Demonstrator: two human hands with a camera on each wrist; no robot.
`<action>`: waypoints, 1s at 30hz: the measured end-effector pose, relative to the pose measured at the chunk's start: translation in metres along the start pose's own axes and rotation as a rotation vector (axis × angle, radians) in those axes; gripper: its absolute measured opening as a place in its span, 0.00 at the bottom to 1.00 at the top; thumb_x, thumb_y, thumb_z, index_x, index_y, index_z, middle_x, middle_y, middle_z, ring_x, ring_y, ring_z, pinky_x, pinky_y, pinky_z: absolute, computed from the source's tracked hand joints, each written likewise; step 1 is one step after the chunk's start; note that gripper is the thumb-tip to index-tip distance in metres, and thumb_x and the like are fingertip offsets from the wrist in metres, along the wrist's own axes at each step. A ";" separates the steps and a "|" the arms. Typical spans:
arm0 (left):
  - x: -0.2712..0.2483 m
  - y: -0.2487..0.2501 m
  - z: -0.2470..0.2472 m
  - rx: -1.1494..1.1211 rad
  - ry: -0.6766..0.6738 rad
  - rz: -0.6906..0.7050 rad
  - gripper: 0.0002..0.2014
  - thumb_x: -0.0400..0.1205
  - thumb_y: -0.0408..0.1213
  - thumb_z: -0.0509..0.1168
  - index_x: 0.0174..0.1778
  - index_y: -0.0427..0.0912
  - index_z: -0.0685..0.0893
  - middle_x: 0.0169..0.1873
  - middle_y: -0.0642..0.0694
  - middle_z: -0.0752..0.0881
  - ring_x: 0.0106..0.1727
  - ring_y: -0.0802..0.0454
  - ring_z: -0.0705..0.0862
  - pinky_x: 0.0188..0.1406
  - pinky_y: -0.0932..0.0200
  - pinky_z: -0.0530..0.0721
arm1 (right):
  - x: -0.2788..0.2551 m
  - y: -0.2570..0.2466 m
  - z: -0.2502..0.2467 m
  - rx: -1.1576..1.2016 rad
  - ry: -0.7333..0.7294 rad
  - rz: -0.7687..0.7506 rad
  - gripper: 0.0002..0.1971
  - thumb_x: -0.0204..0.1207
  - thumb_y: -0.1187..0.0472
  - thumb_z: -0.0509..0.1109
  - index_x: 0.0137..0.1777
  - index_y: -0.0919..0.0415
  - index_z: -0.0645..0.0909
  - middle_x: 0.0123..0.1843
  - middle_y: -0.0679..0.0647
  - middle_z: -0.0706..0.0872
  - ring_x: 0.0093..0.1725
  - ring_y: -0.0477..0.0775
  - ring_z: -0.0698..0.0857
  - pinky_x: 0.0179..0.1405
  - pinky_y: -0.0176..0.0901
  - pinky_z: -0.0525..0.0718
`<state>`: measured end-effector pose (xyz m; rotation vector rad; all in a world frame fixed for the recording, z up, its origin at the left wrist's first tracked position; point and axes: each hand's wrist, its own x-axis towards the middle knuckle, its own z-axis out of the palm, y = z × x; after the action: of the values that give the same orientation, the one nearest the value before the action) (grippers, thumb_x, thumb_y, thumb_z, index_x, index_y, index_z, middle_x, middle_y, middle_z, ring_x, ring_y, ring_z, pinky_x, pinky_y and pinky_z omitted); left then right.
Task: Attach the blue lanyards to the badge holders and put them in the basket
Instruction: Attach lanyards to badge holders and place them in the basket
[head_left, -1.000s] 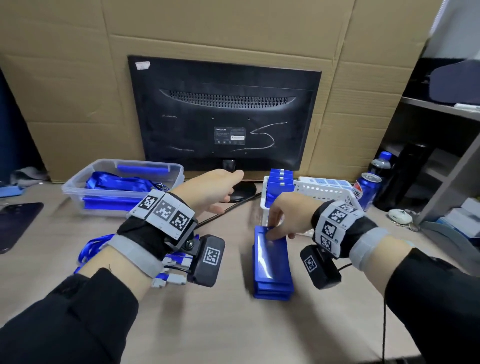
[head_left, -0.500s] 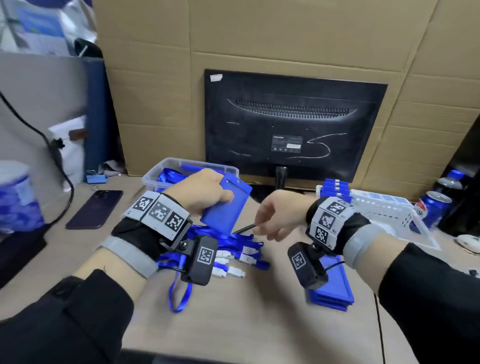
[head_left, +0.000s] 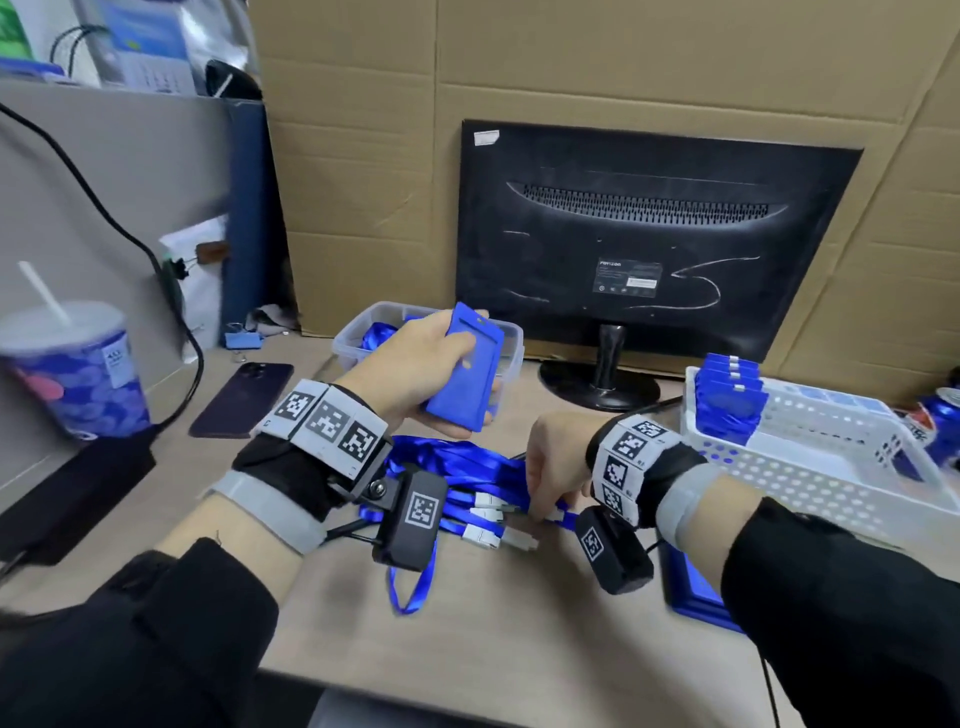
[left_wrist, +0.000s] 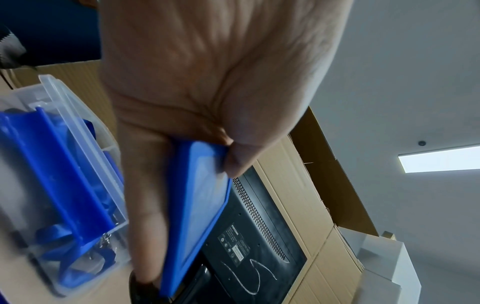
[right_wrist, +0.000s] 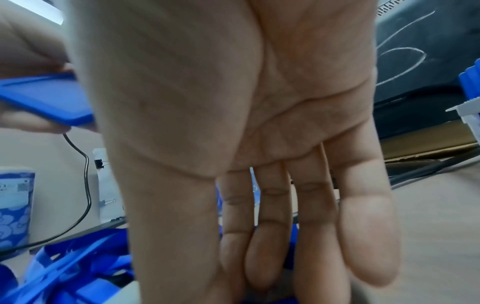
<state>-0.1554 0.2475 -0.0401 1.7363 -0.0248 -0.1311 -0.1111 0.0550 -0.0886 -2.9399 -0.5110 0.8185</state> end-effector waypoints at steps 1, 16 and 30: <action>0.002 0.000 0.001 0.000 0.001 0.007 0.24 0.89 0.32 0.52 0.74 0.62 0.79 0.52 0.33 0.93 0.44 0.36 0.96 0.32 0.41 0.93 | -0.002 0.001 -0.003 0.044 -0.009 -0.024 0.08 0.64 0.55 0.88 0.41 0.56 0.95 0.39 0.56 0.95 0.35 0.50 0.91 0.45 0.48 0.94; 0.010 0.003 0.018 0.229 -0.091 0.074 0.15 0.71 0.31 0.74 0.54 0.33 0.88 0.44 0.32 0.90 0.43 0.46 0.88 0.39 0.51 0.77 | -0.048 -0.005 -0.061 1.110 0.737 -0.648 0.04 0.95 0.61 0.56 0.59 0.59 0.64 0.58 0.63 0.93 0.53 0.65 0.95 0.55 0.58 0.93; 0.028 0.017 0.036 -0.013 0.074 0.212 0.17 0.78 0.24 0.75 0.59 0.45 0.83 0.39 0.49 0.93 0.43 0.49 0.88 0.45 0.53 0.85 | -0.051 0.041 -0.063 1.119 0.879 -0.431 0.19 0.82 0.68 0.77 0.68 0.59 0.76 0.40 0.63 0.91 0.39 0.58 0.90 0.51 0.56 0.95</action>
<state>-0.1304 0.2065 -0.0311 1.7132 -0.1533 0.0882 -0.1073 0.0023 -0.0144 -1.7492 -0.3761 -0.2439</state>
